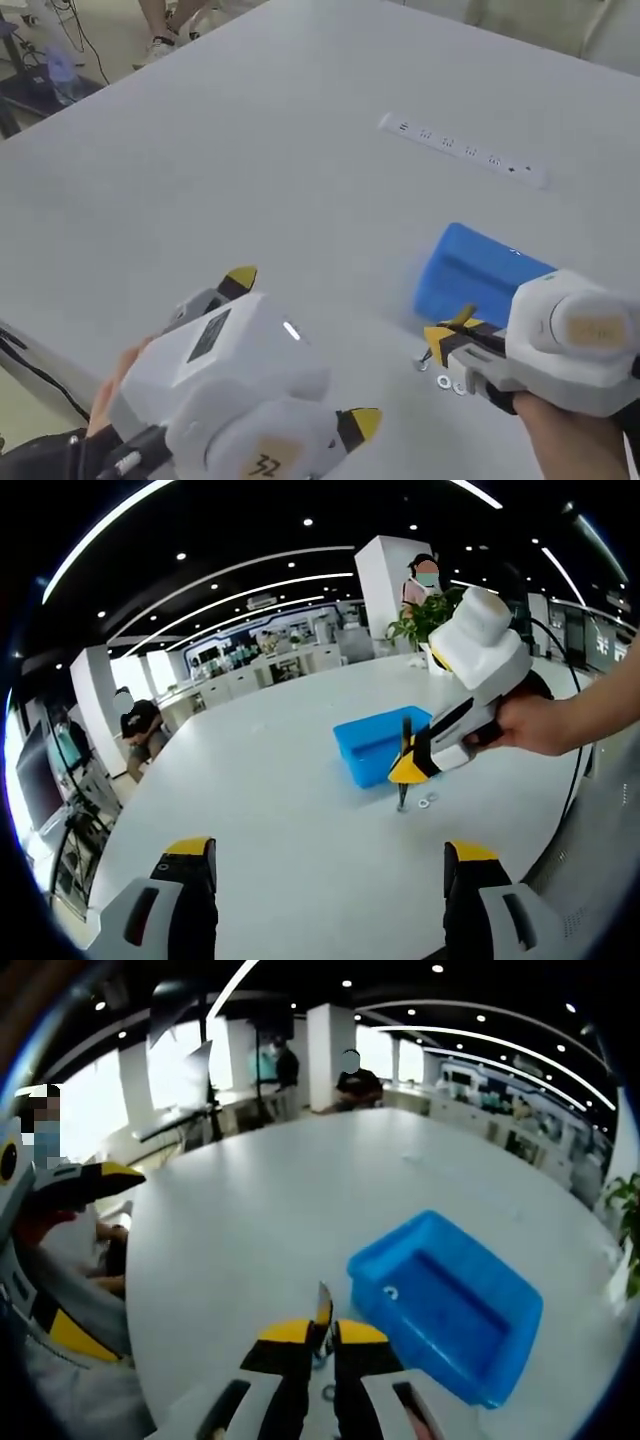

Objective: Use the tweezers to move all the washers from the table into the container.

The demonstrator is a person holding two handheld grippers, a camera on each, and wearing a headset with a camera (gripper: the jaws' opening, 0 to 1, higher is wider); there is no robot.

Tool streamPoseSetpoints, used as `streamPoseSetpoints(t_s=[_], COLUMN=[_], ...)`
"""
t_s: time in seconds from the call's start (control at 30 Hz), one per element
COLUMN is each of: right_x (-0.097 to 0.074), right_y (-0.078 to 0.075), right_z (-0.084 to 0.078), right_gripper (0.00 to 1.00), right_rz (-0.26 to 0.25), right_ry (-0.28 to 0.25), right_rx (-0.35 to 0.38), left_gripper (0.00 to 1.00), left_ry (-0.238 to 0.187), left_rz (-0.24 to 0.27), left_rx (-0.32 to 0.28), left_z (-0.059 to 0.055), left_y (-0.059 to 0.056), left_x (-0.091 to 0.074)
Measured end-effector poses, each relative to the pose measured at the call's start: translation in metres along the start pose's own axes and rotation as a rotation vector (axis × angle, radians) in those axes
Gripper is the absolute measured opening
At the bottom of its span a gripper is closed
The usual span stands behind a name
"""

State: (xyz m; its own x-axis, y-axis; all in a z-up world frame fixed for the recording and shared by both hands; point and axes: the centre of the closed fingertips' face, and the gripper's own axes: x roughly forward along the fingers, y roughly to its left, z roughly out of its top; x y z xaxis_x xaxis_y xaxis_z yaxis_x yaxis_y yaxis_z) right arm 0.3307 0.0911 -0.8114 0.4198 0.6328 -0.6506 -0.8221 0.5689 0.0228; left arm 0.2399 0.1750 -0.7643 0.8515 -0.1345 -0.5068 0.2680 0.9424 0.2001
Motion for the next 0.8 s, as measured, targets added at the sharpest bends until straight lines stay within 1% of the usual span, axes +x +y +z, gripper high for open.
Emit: streamPoseSetpoints(t_s=[0.13,0.2,0.27,0.37,0.47,0.5,0.53,0.6,0.73,0.8], right_x=[-0.008,-0.010,-0.016,-0.021,-0.028,-0.031,-0.033,-0.034,-0.034,-0.034], right_y=[-0.002,-0.002,-0.003,-0.005,-0.009,-0.013,-0.017,-0.022,-0.034,-0.039], right_z=[0.010,0.013,0.019,0.025,0.035,0.042,0.046,0.053,0.059,0.063], right_gripper=[0.03,0.03,0.03,0.03,0.03,0.03,0.03,0.04,0.04,0.04], right_rz=[0.003,0.006,0.008,0.002,-0.008,-0.019,-0.027,-0.043,-0.070,-0.078], right_ry=[-0.021,-0.024,-0.039,-0.050,-0.079,-0.109,-0.119,-0.133,-0.145,-0.160], right_rx=[0.008,0.016,0.027,0.024,0.028,0.037,0.039,0.034,0.033,0.046], left_gripper=[0.97,0.97,0.97,0.97,0.99,0.99,0.99,0.99,0.99,0.99], left_ry=[-0.010,-0.010,-0.013,-0.015,-0.020,-0.027,-0.034,-0.049,-0.069,-0.079], left_rz=[-0.005,-0.006,-0.008,-0.011,-0.001,-0.003,-0.001,0.003,-0.004,-0.010], left_rx=[0.000,-0.006,-0.013,-0.026,-0.043,-0.065,-0.074,-0.082,-0.085,-0.090], left_z=[0.002,0.002,0.002,0.002,0.002,0.003,0.004,0.007,0.010,0.012], left_y=[-0.001,-0.001,-0.001,-0.001,0.002,0.003,0.004,0.005,0.003,0.002], left_x=[0.000,0.000,-0.001,-0.001,-0.002,-0.002,-0.003,-0.004,-0.004,-0.004])
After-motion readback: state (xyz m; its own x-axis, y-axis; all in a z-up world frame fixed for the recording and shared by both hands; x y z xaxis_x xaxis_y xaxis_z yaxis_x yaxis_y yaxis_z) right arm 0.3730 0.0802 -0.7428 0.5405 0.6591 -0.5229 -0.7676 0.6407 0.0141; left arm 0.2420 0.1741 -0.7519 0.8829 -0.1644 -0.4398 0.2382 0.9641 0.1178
